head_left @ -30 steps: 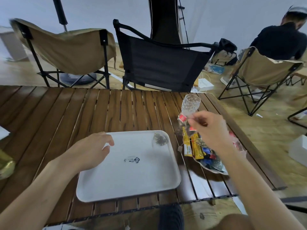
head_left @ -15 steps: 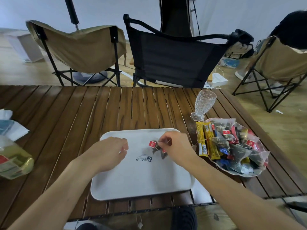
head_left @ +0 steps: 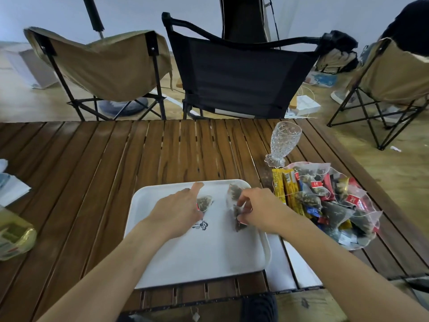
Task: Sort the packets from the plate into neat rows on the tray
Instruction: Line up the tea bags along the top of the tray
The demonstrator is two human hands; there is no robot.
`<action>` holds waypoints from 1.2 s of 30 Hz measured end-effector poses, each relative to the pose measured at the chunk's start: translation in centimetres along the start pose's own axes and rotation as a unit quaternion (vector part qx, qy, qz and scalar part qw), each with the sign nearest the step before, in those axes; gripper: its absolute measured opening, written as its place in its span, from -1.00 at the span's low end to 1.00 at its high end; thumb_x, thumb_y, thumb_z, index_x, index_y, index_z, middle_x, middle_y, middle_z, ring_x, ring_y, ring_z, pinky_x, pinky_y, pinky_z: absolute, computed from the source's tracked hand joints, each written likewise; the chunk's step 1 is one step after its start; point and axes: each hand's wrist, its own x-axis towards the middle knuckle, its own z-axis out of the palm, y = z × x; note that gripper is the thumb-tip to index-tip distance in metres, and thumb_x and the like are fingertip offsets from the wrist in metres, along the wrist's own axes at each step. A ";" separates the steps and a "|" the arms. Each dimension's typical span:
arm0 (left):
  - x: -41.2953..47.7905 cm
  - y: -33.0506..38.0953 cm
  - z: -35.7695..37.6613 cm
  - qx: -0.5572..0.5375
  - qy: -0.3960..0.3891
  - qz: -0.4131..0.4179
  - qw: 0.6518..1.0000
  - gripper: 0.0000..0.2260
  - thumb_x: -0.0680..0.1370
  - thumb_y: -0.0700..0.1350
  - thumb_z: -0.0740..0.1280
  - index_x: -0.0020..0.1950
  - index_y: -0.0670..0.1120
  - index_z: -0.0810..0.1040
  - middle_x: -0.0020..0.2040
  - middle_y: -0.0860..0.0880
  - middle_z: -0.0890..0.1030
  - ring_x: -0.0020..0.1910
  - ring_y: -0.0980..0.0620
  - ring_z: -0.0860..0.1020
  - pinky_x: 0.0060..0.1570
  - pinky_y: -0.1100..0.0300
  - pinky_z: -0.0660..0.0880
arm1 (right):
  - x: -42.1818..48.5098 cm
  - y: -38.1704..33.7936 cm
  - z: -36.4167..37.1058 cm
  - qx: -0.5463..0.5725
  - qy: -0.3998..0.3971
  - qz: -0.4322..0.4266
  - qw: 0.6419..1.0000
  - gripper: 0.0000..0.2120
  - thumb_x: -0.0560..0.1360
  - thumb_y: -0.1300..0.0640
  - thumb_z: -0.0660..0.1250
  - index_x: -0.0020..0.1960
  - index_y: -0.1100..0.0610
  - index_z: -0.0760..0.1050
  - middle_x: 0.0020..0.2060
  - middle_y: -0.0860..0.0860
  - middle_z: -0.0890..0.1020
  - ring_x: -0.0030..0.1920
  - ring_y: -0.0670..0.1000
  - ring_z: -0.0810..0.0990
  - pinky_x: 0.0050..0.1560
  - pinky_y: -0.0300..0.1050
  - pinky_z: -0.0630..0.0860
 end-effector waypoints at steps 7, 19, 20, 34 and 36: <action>3.2 1.9 1.1 -0.016 0.055 -0.039 0.998 -0.67 0.61 0.17 0.38 0.24 0.01 0.45 0.10 -0.01 0.66 0.12 -0.14 0.61 -0.11 0.03 0.46 | -0.4 1.8 -0.9 0.029 -0.008 0.009 1.000 -0.63 0.53 0.12 0.49 0.31 0.00 0.53 0.07 -0.02 0.68 0.06 -0.01 0.63 0.14 -0.08 0.63; 6.3 3.5 2.5 -0.059 0.071 0.006 0.996 -0.63 0.58 0.26 0.39 0.21 0.04 0.46 -0.13 0.06 0.58 0.02 -0.11 0.63 -0.20 0.00 0.47 | 0.2 0.8 0.2 -0.025 -0.033 -0.006 0.999 -0.50 0.58 0.12 0.32 0.51 -0.03 0.39 0.26 0.12 0.61 0.18 0.19 0.61 0.15 0.05 0.60; 6.3 3.4 2.4 -0.077 0.061 0.010 0.995 -0.63 0.57 0.24 0.42 0.23 0.05 0.47 -0.16 0.08 0.57 0.01 -0.10 0.63 -0.16 -0.02 0.52 | 0.1 0.7 0.2 -0.024 -0.033 -0.004 0.999 -0.50 0.58 0.13 0.32 0.51 -0.02 0.39 0.25 0.12 0.62 0.17 0.18 0.62 0.15 0.04 0.60; 5.9 2.9 1.4 -0.262 0.052 0.024 0.963 -0.85 0.55 -0.26 0.44 -0.06 -0.01 0.58 -0.03 0.06 0.72 -0.04 0.08 0.70 0.05 0.02 0.65 | 0.2 1.2 -0.6 -0.004 -0.058 0.010 0.998 -0.51 0.60 0.15 0.32 0.51 -0.05 0.40 0.24 0.07 0.61 0.16 0.08 0.60 0.06 -0.14 0.52; 6.0 3.0 1.3 -0.264 0.043 0.030 0.963 -0.86 0.57 -0.25 0.44 -0.05 0.00 0.60 -0.03 0.09 0.72 -0.03 0.10 0.70 0.04 0.01 0.66 | 0.1 1.2 -0.8 -0.008 -0.057 0.007 0.998 -0.51 0.60 0.15 0.32 0.51 -0.03 0.40 0.25 0.08 0.61 0.19 0.09 0.60 0.15 -0.09 0.54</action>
